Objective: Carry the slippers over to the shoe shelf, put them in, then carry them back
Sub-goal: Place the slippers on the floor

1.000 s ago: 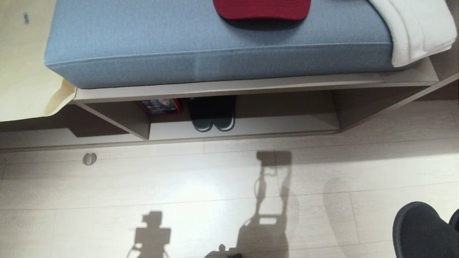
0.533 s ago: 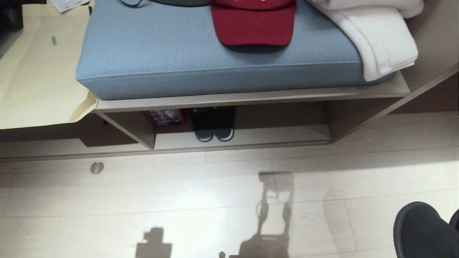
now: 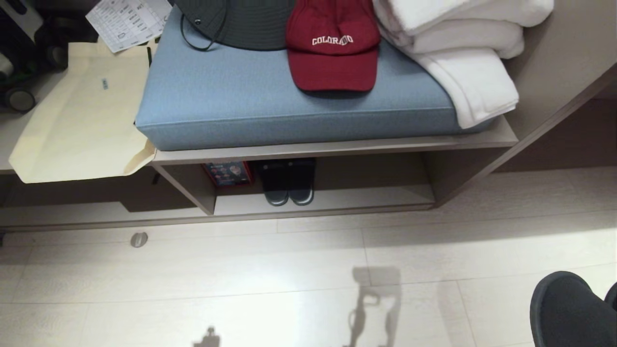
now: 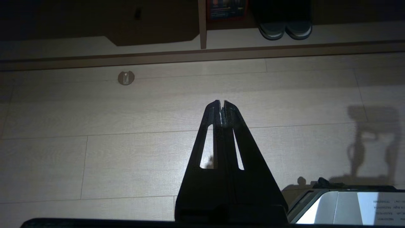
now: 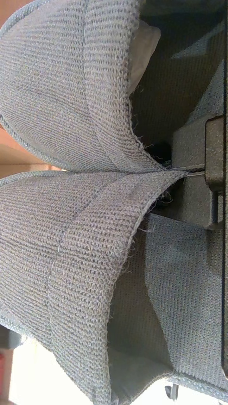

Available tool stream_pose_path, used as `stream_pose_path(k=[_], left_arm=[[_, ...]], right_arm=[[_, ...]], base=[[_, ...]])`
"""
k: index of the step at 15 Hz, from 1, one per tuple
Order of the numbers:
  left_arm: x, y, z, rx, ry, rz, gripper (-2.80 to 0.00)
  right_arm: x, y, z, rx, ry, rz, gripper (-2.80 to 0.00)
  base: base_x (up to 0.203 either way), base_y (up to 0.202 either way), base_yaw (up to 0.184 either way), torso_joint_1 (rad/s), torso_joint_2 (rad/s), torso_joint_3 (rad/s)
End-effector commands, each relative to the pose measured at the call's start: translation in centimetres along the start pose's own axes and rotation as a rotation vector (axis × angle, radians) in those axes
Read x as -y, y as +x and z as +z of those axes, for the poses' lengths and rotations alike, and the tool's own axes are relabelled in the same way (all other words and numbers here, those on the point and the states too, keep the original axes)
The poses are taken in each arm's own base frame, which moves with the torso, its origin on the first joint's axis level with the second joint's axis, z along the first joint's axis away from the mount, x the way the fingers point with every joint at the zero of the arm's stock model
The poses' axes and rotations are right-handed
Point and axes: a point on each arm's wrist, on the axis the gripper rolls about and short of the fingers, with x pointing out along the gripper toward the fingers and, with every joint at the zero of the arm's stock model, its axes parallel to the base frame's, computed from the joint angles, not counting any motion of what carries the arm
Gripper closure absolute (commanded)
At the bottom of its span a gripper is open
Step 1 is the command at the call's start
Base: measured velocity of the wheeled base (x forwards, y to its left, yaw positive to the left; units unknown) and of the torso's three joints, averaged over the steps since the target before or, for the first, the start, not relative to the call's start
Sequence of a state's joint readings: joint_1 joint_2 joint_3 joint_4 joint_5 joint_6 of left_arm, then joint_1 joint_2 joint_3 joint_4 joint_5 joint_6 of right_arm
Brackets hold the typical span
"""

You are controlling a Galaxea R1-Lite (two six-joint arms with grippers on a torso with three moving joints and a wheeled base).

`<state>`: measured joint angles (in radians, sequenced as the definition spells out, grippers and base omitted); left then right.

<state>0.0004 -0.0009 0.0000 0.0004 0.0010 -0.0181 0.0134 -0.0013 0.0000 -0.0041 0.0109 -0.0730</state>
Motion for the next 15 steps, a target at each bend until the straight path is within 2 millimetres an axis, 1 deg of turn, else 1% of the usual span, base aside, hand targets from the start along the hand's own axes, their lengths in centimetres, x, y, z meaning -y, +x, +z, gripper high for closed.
stream_pose_path(k=[1,4,10,15], left_arm=[[0.0,0.01,0.01,0.0,0.0,0.001,0.0],[0.0,0.01,0.01,0.0,0.0,0.0,0.0],[0.0,0.01,0.01,0.0,0.001,0.0,0.0],[0.0,0.01,0.01,0.0,0.001,0.002,0.0]], right_arm=[[0.0,0.01,0.01,-0.001,0.004,0.0,0.0],[0.0,0.01,0.04,0.002,-0.002,0.0,0.0],[0.03,0.01,0.02,0.0,0.07,-0.007,0.0],[0.03,0.01,0.02,0.0,0.075,-0.009,0.0]], base=[[0.0,0.0,0.0,-0.002,0.0,0.206],[0.0,0.0,0.0,0.001,0.0,0.201],[0.0,0.0,0.0,0.002,0.0,0.201],[0.0,0.0,0.0,0.003,0.0,0.204]])
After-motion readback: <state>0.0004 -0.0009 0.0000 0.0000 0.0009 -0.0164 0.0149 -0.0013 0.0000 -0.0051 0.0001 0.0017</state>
